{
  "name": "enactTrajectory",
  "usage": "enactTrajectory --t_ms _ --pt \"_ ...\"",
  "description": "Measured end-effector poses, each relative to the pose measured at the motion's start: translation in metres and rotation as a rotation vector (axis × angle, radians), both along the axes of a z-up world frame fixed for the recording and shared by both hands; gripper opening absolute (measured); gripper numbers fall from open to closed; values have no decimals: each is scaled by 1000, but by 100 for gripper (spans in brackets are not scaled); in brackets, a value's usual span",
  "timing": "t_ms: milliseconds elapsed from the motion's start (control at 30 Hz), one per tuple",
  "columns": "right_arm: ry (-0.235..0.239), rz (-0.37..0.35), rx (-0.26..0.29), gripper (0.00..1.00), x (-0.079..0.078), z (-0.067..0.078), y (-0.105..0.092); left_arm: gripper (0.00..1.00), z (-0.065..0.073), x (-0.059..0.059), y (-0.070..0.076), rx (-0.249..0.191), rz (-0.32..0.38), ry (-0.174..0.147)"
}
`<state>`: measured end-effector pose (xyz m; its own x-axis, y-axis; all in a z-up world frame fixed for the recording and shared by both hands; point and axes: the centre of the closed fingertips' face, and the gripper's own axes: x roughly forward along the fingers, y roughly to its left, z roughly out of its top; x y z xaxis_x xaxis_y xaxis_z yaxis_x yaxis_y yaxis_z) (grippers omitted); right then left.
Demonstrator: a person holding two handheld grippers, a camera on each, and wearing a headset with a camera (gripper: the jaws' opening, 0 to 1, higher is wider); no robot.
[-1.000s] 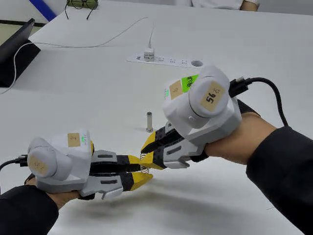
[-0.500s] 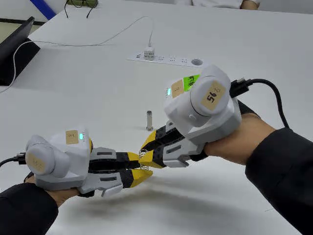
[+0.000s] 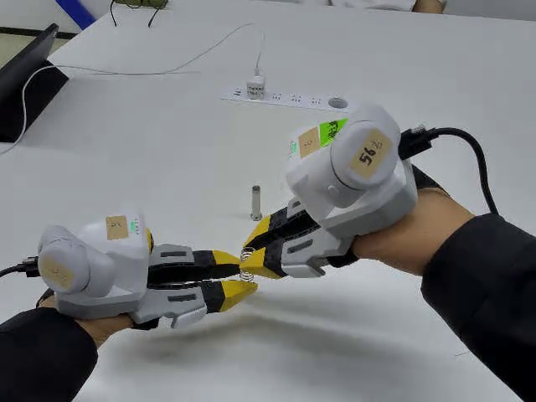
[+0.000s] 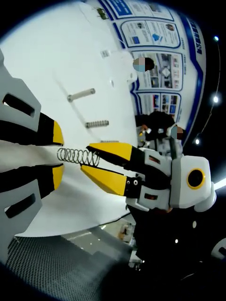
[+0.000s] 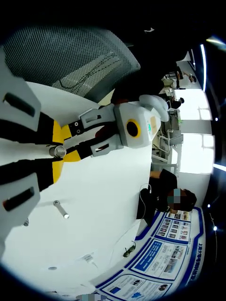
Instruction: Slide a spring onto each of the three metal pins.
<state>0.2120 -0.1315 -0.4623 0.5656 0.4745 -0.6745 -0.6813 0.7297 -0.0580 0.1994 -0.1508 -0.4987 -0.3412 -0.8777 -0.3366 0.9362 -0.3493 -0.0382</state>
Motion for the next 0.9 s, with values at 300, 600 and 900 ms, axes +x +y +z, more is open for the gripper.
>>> enactTrajectory --t_ms 300,600,900 --pt "-1 -24 -14 12 1 1 -11 29 0 7 0 5 43 16" --pt "-13 -48 -24 12 4 5 -22 40 -1 15 1 5 82 23" --pt "-25 -64 -36 12 9 10 -33 44 -3 19 3 10 103 31"
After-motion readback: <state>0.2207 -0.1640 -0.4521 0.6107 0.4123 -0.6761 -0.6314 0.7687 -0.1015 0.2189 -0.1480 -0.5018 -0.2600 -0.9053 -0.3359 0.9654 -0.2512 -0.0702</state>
